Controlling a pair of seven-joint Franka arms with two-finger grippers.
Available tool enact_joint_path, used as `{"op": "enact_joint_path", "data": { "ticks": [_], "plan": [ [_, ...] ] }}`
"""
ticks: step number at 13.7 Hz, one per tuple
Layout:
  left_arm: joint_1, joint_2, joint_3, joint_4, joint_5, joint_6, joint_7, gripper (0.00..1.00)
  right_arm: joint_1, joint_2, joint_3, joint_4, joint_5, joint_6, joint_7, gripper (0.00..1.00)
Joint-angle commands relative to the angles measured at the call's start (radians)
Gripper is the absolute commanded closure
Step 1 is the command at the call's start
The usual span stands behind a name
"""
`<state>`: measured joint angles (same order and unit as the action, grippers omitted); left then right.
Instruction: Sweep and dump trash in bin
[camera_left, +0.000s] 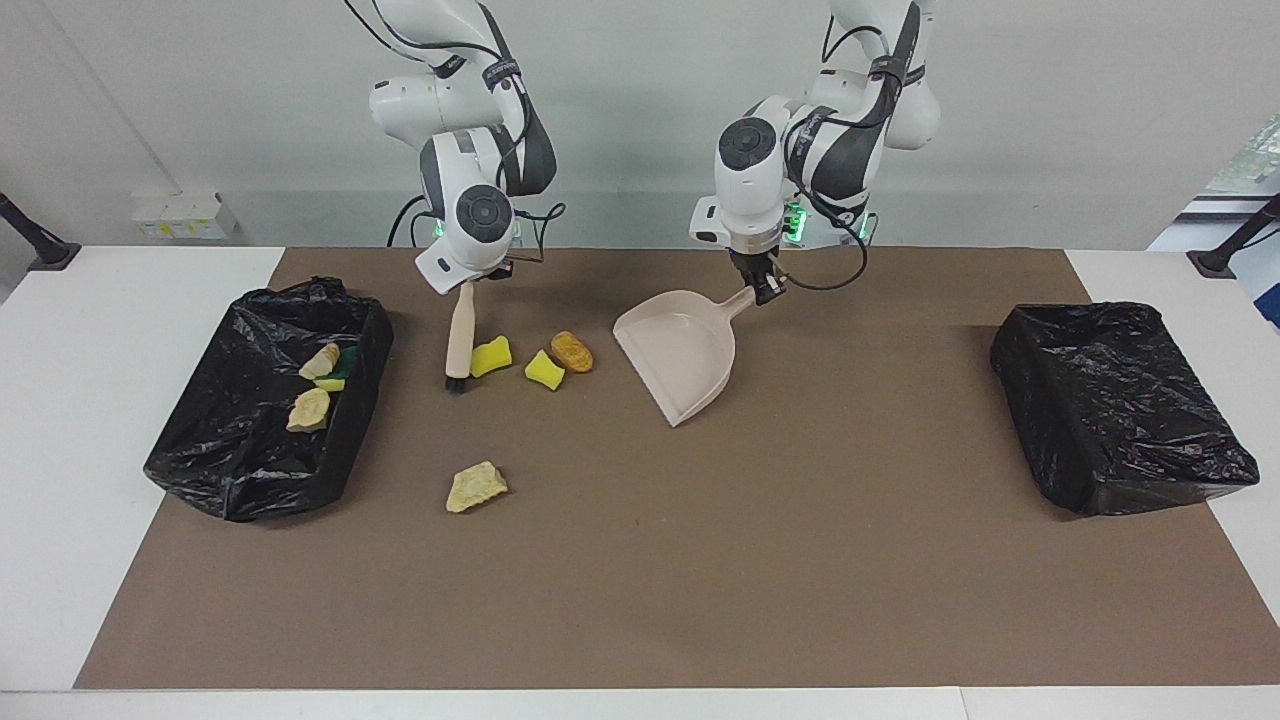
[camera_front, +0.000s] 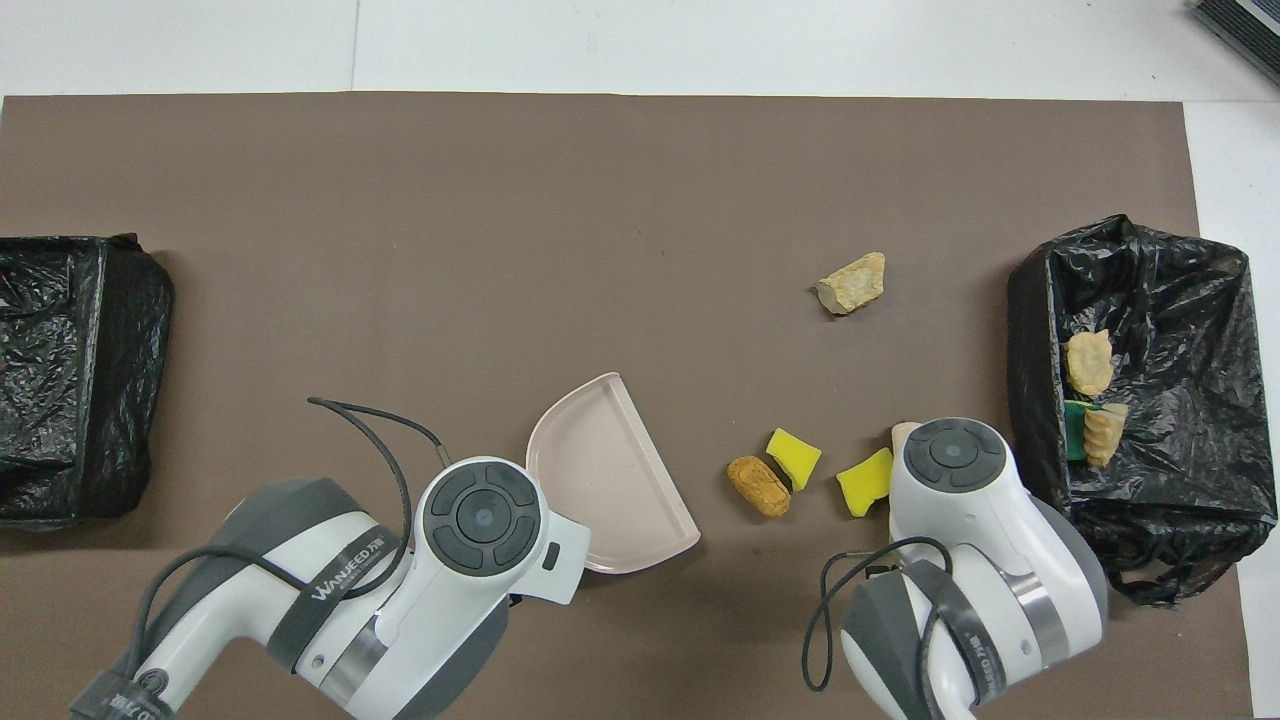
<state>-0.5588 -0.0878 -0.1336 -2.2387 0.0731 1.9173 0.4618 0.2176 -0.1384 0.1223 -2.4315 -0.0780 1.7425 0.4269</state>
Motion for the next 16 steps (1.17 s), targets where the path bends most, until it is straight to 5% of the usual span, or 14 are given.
{"op": "enact_joint_path", "data": {
  "ticks": [1,10,16],
  "plan": [
    [-0.009,0.005,0.009,-0.033,0.017,0.038,0.024,1.0,0.078,0.002,0.005,-0.017,0.07,0.058,0.146,1.0],
    [0.017,0.02,0.012,-0.03,0.017,0.091,0.143,1.0,0.215,0.239,0.007,0.201,0.369,0.163,0.374,1.0],
    [0.031,0.028,0.012,-0.033,0.017,0.134,0.156,1.0,0.341,0.224,0.007,0.204,0.498,0.215,-0.115,1.0]
  ]
}}
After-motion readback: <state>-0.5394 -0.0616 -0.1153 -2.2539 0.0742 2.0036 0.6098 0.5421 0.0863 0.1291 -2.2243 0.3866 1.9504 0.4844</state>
